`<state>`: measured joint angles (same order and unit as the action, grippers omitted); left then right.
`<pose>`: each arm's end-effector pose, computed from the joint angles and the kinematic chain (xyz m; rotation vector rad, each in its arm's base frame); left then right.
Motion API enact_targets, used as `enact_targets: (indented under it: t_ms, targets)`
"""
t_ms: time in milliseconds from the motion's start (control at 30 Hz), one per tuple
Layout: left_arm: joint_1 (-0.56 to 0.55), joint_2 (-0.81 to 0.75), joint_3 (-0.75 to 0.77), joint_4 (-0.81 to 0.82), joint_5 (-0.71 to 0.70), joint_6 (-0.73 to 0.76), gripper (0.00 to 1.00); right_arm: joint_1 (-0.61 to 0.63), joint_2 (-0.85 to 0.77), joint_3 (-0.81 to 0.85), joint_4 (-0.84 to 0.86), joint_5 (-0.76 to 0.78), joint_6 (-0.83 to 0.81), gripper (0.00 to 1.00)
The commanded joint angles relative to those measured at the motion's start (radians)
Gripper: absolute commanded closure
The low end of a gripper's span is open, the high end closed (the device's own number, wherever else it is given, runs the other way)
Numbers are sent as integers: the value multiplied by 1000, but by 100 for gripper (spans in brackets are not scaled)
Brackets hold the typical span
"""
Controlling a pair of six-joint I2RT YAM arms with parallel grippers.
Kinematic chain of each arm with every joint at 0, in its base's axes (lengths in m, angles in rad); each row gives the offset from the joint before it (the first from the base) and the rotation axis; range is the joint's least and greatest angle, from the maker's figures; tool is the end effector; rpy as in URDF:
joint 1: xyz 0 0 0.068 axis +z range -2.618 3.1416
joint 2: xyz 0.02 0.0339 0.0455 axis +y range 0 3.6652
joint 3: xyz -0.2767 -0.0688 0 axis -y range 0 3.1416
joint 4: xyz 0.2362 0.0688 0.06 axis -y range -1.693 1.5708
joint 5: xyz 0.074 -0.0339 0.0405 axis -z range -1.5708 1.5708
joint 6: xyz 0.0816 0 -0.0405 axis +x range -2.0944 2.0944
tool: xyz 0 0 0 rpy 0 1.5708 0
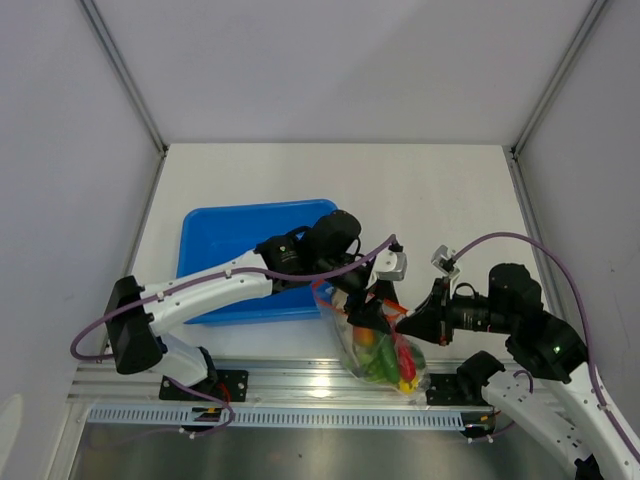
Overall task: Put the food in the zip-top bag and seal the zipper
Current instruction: Adjust the zipper food storage bag at the center of the board, then zip the zipper food storage bag at the center of the board.
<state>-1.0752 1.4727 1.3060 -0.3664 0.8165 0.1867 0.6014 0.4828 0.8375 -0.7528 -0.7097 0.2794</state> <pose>0.1130 -0.3341 0.3428 1.7017 1.4266 -1.3711 0.0531 0.1009 0.3276 -0.8175 1.9209 1.2535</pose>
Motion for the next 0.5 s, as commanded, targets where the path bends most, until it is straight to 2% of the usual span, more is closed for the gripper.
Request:
enact_targets:
  t_ms: [0, 33, 67, 100, 133, 200, 233, 267, 467]
  targets:
    - [15, 0, 29, -31, 75, 17, 36, 5, 17, 74, 26, -22, -37, 100]
    - [18, -5, 23, -25, 73, 13, 39, 6, 23, 77, 26, -23, -39, 100]
    - [23, -8, 7, -11, 75, 8, 50, 5, 23, 78, 26, -20, -40, 100]
    - [24, -18, -4, -5, 75, -4, 55, 5, 30, 81, 21, -17, -39, 100]
    - [30, -23, -8, 3, 75, -10, 69, 5, 33, 81, 20, 4, -37, 100]
    - [38, -37, -27, 12, 55, -35, 81, 5, 40, 81, 7, 32, -26, 81]
    - [41, -44, -39, 12, 46, -42, 92, 5, 43, 78, 9, 44, -20, 72]
    - [44, -51, -45, 23, 36, -49, 97, 5, 42, 74, 9, 53, -13, 63]
    - [47, -138, -139, 99, -26, -131, 99, 5, -10, 14, 50, 122, 50, 57]
